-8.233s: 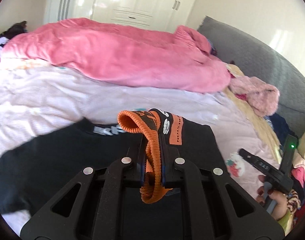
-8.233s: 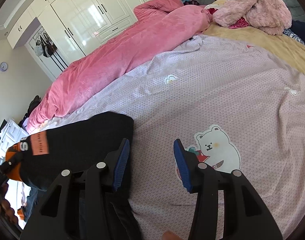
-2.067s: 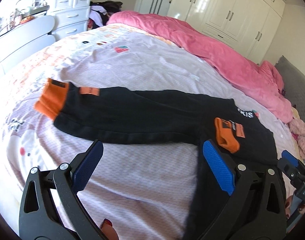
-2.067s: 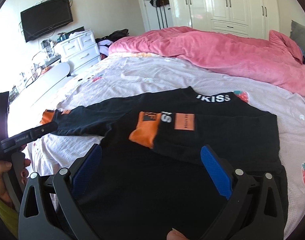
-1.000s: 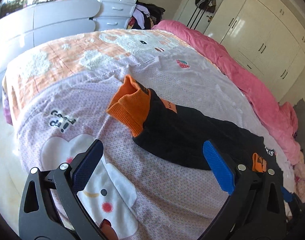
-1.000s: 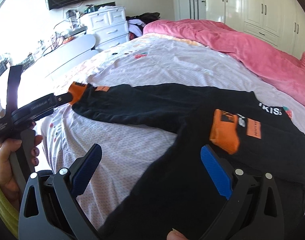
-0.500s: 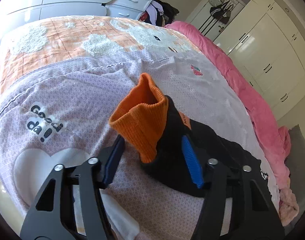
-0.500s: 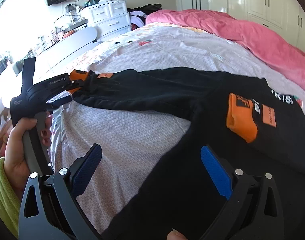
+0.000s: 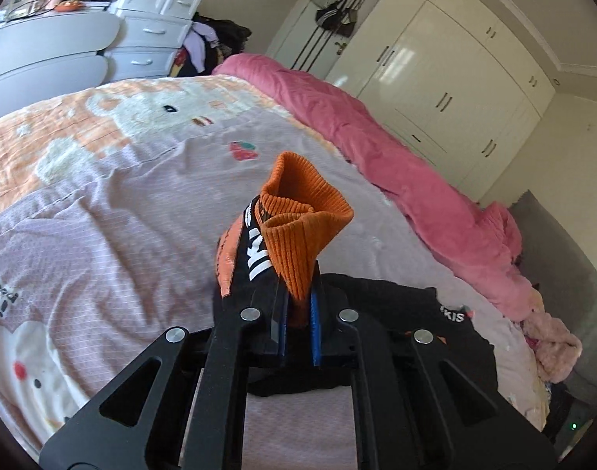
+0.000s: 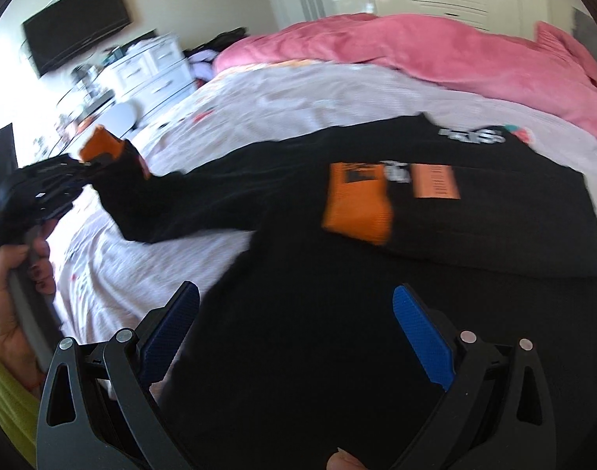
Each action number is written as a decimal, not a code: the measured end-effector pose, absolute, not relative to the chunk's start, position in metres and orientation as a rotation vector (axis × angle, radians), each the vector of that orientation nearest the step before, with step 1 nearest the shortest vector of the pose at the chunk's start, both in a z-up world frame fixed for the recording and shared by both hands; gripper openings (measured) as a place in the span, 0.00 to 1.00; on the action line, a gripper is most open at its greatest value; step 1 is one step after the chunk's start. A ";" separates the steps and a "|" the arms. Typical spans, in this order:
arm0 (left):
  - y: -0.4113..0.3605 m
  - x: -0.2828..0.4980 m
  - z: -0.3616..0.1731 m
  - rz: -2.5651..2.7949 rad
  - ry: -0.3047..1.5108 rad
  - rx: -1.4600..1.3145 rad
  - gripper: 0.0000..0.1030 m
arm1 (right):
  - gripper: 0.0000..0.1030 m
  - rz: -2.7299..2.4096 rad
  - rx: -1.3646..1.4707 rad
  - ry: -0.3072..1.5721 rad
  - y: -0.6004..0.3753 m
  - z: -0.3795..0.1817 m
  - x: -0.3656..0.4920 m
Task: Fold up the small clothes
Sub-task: 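Grasp the orange cuff with the left gripper and fold the sleeve across the body, then grasp the stacked orange cuffs with the right gripper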
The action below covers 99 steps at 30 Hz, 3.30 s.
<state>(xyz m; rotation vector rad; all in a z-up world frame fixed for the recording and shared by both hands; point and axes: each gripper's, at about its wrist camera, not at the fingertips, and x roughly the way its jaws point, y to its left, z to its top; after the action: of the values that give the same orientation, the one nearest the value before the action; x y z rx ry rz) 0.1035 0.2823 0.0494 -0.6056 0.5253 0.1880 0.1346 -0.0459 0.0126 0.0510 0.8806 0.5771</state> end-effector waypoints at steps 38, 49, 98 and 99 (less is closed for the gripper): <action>0.139 0.160 0.009 -0.327 0.754 -0.434 0.32 | 0.96 0.320 0.200 0.922 -0.144 -0.013 0.168; 0.224 0.153 0.023 -0.020 0.675 -0.476 0.63 | 0.96 0.584 0.411 1.033 -0.068 -0.012 0.177; 0.175 0.173 0.016 -0.026 0.664 -0.270 0.78 | 0.08 0.313 0.015 0.675 -0.162 0.044 0.214; 0.168 0.179 0.016 -0.043 0.668 -0.265 0.78 | 0.08 0.312 0.016 0.673 -0.163 0.044 0.213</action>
<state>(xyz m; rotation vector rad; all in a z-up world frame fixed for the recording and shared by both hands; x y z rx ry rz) 0.1788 0.1683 0.0160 -0.2648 0.6675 -0.0434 0.2128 -0.1632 0.0437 0.0158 0.6734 0.3122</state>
